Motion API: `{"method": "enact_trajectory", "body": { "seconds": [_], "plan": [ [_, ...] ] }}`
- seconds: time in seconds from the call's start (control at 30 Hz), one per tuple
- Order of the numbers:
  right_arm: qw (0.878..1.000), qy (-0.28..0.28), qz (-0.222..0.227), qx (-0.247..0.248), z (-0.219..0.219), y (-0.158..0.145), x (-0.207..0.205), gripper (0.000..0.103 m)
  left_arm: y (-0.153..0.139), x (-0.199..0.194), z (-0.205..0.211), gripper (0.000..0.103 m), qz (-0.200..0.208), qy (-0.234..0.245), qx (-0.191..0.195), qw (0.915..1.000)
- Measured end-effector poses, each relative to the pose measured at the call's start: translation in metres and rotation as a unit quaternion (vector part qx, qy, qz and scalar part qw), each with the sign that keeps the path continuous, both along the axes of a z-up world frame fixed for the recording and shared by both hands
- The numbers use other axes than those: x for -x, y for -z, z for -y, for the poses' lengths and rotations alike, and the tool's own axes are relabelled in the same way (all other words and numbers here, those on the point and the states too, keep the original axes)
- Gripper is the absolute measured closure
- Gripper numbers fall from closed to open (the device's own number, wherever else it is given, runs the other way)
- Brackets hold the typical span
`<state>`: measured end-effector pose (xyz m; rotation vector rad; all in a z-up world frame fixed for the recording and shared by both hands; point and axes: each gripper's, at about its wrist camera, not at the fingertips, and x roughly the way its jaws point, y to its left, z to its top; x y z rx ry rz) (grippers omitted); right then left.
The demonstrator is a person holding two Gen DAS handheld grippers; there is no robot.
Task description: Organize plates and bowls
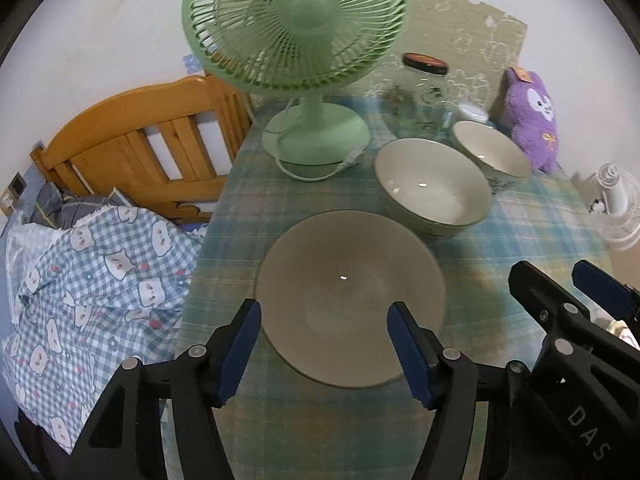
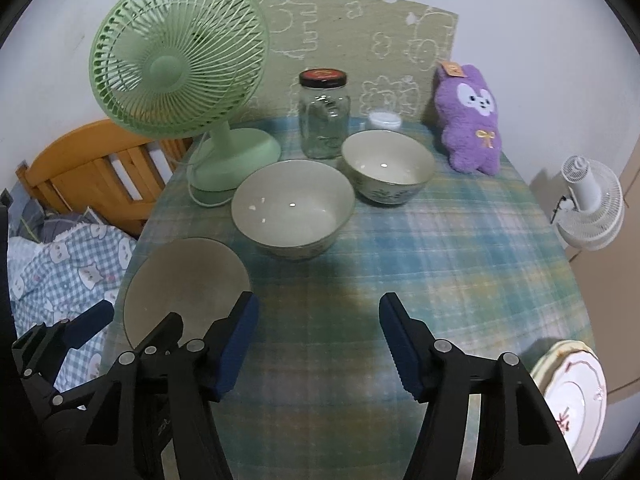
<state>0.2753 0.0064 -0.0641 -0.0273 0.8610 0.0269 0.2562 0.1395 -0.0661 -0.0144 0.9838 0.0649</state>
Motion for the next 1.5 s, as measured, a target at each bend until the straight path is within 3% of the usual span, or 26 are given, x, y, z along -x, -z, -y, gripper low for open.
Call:
{"method": "enact_trajectory", "body": {
  "seconds": [0.1, 0.23, 0.6, 0.67, 1.1, 1.2, 1.5],
  "plan": [
    [1.0, -0.004, -0.003, -0.003, -0.007, 0.006, -0.007, 0.038, 0.007, -0.006, -0.008, 0.051, -0.005, -0.009, -0.003, 0.9999],
    [1.0, -0.007, -0.014, -0.007, -0.016, 0.016, -0.015, 0.045, 0.014, -0.014, -0.018, 0.057, -0.012, -0.018, 0.0, 0.9998],
    [0.999, -0.018, -0.041, -0.008, -0.034, 0.038, -0.032, 0.054, 0.032, -0.028, -0.032, 0.062, -0.026, -0.012, -0.005, 0.9996],
    [0.999, -0.018, -0.044, -0.01, -0.036, 0.04, -0.035, 0.063, 0.035, -0.03, -0.032, 0.065, -0.03, -0.01, -0.001, 0.9995],
    [0.997, -0.026, -0.062, -0.027, -0.046, 0.055, -0.049, 0.085, 0.049, -0.043, -0.04, 0.089, -0.054, 0.001, 0.023, 0.9983],
    [0.997, -0.035, -0.062, -0.032, -0.048, 0.055, -0.051, 0.091, 0.05, -0.044, -0.04, 0.09, -0.054, 0.006, 0.026, 0.9982],
    [0.997, -0.036, -0.063, -0.026, -0.049, 0.053, -0.05, 0.091, 0.051, -0.043, -0.038, 0.091, -0.062, 0.012, 0.028, 0.9976]
  ]
}}
